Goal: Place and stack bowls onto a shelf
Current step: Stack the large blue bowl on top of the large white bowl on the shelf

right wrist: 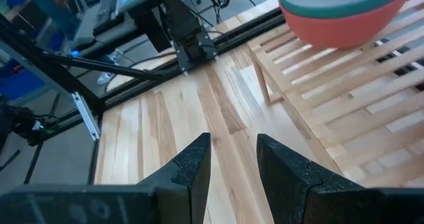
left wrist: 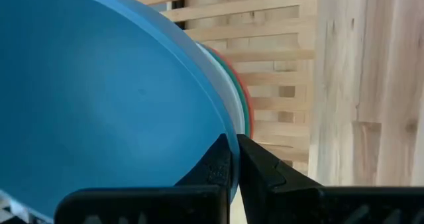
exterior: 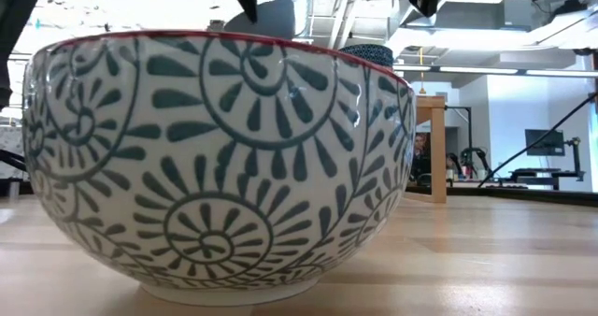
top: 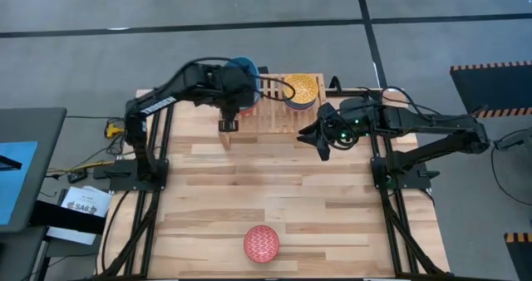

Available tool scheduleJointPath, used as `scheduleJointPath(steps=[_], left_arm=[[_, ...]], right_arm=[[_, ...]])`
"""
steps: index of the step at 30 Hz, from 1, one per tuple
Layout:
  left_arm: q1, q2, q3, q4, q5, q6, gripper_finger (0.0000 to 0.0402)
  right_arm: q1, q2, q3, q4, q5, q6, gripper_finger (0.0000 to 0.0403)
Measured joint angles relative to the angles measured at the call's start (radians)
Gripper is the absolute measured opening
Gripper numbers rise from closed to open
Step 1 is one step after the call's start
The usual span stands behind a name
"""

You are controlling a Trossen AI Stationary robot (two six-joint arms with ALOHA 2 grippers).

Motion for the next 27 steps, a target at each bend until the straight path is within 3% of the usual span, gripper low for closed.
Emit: scheduleJointPath(steps=[15,27], left_arm=[[0.03,0.011,0.0,-0.014,0.11,-0.001,0.0],[0.037,0.01,0.0,-0.014,0.078,0.016,0.0015]], right_arm=[[0.046,0.084,0.0,-0.001,0.0,-0.001,0.015],[0.048,0.051,0.0,0.005,0.001,-0.001,0.015]])
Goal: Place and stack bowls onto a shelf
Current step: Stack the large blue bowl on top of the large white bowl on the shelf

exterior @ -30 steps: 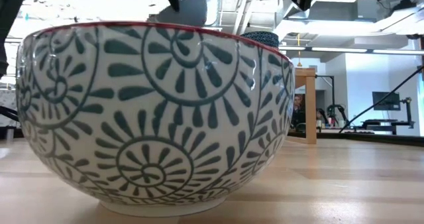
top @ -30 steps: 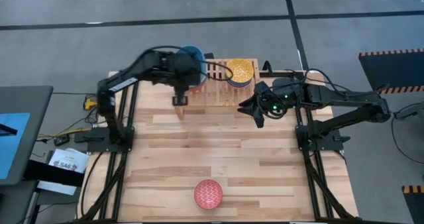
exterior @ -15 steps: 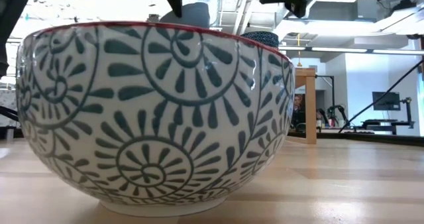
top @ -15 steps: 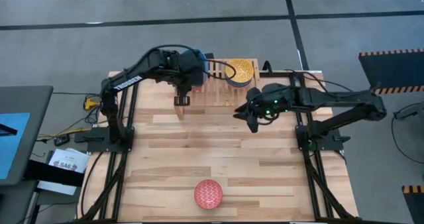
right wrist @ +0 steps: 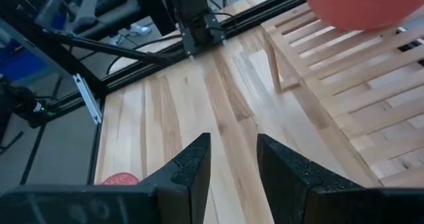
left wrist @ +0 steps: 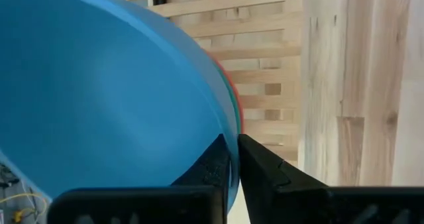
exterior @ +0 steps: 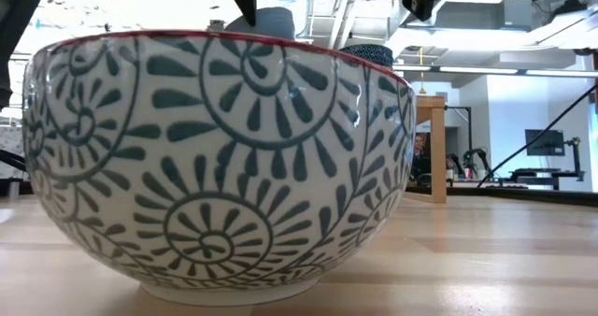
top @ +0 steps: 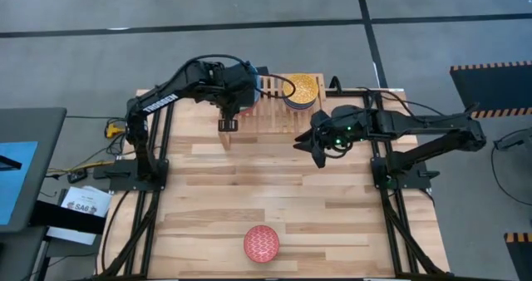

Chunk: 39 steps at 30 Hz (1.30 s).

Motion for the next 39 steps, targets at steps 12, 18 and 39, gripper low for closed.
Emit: scheduleJointPath(steps=[12,18,39], left_arm=[[0.001,0.0,0.0,0.0,-0.002,0.031,0.0098],[0.002,0.0,0.0,0.013,-0.037,0.036,0.0152],[0.076,-0.213,-0.078,0.393,0.235,-0.23,0.0176]], right_arm=[[0.0,0.0,0.0,0.003,0.001,-0.004,0.015],[-0.017,-0.002,0.0,0.034,0.001,-0.016,0.015],[-0.059,-0.003,0.0,0.114,0.0,-0.03,0.015]])
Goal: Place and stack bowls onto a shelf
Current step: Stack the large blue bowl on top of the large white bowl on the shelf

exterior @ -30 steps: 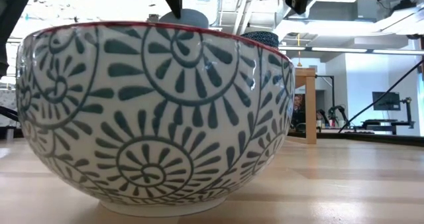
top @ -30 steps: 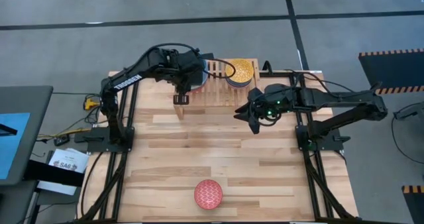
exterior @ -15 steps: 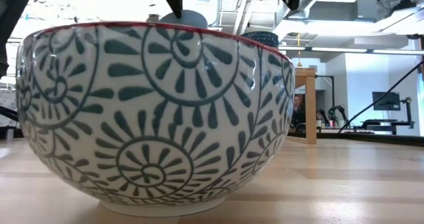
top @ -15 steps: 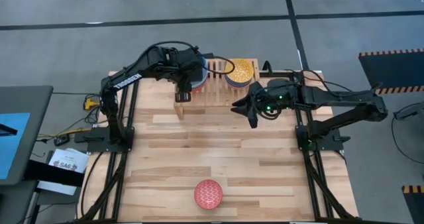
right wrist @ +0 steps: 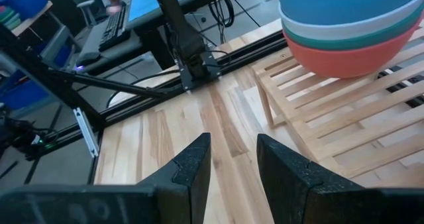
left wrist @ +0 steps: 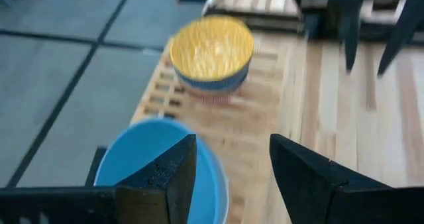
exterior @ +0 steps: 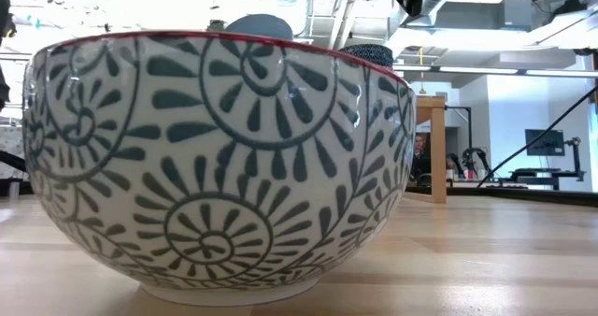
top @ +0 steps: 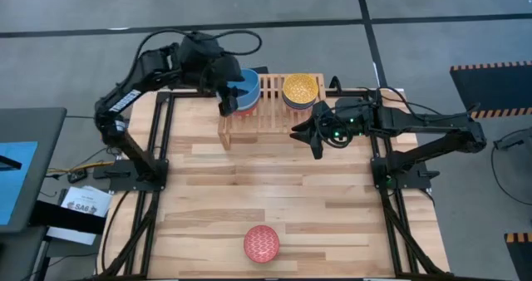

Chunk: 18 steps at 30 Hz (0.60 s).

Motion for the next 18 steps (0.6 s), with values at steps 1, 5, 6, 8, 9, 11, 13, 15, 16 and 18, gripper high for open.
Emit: scheduleJointPath(steps=[1,5,6,8,9,11,13,15,16,18], left_arm=[[0.0,-0.018,-0.039,0.046,0.002,-0.01,0.0176],[0.0,-0.115,-0.292,0.277,0.019,-0.068,0.0176],[0.0,-0.146,-0.369,0.346,0.019,-0.09,0.0176],[0.0,-0.211,-0.526,0.476,0.018,-0.139,0.0176],[0.0,-0.245,-0.602,0.548,0.011,-0.169,0.0176],[-0.001,-0.307,-0.732,0.705,-0.011,-0.242,0.0176],[-0.008,-0.357,-0.839,0.861,-0.042,-0.309,0.0176],[-0.024,-0.388,-0.919,0.969,-0.1,-0.333,0.0175],[-0.037,-0.393,-0.949,0.991,-0.136,-0.337,0.0172],[-0.065,-0.39,-0.987,1.005,-0.209,-0.344,0.0158]], right_arm=[[0.0,0.0,0.0,0.0,0.0,0.0,0.015],[0.0,0.0,0.0,-0.001,0.0,0.0,0.015],[0.0,0.0,0.0,-0.001,0.0,-0.002,0.015],[0.0,0.0,0.0,-0.008,0.0,-0.013,0.015],[0.0,0.0,0.0,-0.011,0.0,-0.017,0.015],[0.0,0.0,0.0,-0.015,0.0,-0.021,0.015],[0.0,0.0,0.0,-0.014,0.001,-0.023,0.015],[0.0,0.0,0.0,-0.014,0.001,-0.023,0.015],[0.0,0.0,0.0,-0.014,0.001,-0.023,0.015],[-0.006,0.0,0.0,-0.014,0.001,-0.023,0.015]])
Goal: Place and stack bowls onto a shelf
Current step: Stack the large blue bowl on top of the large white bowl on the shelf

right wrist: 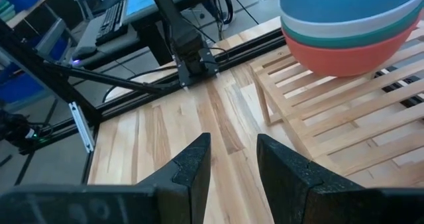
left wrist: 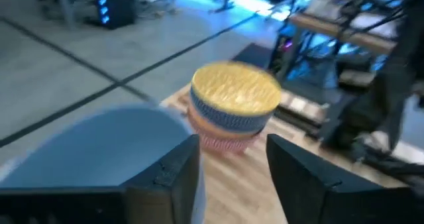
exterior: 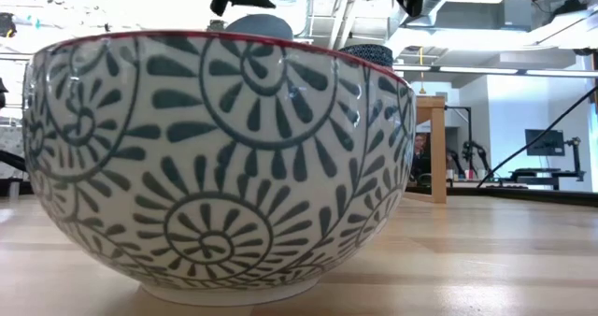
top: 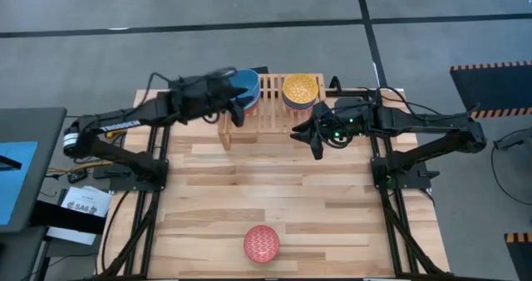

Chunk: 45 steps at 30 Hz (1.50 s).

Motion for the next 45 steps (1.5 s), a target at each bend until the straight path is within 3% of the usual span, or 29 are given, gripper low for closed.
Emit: scheduleJointPath(steps=[4,7,10,22,28,33,39,45], left_arm=[[-0.062,0.021,-0.021,0.048,-0.133,0.014,0.0087],[-0.114,0.03,-0.015,0.075,-0.293,0.056,0.0018],[-0.156,0.027,-0.011,0.16,-0.448,0.108,0.0004],[-0.19,0.169,-0.012,0.226,-0.553,-0.018,0.0],[-0.22,0.178,-0.012,0.342,-0.608,0.083,0.0],[-0.236,0.18,-0.011,0.345,-0.708,0.11,0.0],[-0.242,0.18,-0.012,0.328,-0.803,0.084,0.0],[-0.242,0.181,-0.042,0.297,-0.821,-0.016,0.0]], right_arm=[[-0.012,0.0,0.0,0.0,0.003,-0.003,0.015],[-0.022,0.0,0.0,0.0,0.003,-0.003,0.015],[-0.027,0.0,0.0,0.003,0.003,-0.009,0.015],[-0.032,0.0,0.0,-0.004,0.003,-0.018,0.015],[-0.032,0.0,0.0,-0.009,-0.001,-0.018,0.015],[-0.034,0.0,0.0,-0.009,-0.001,-0.018,0.015],[-0.033,0.0,0.0,-0.009,-0.001,-0.023,0.015],[-0.033,0.0,0.0,-0.009,-0.001,-0.026,0.015]])
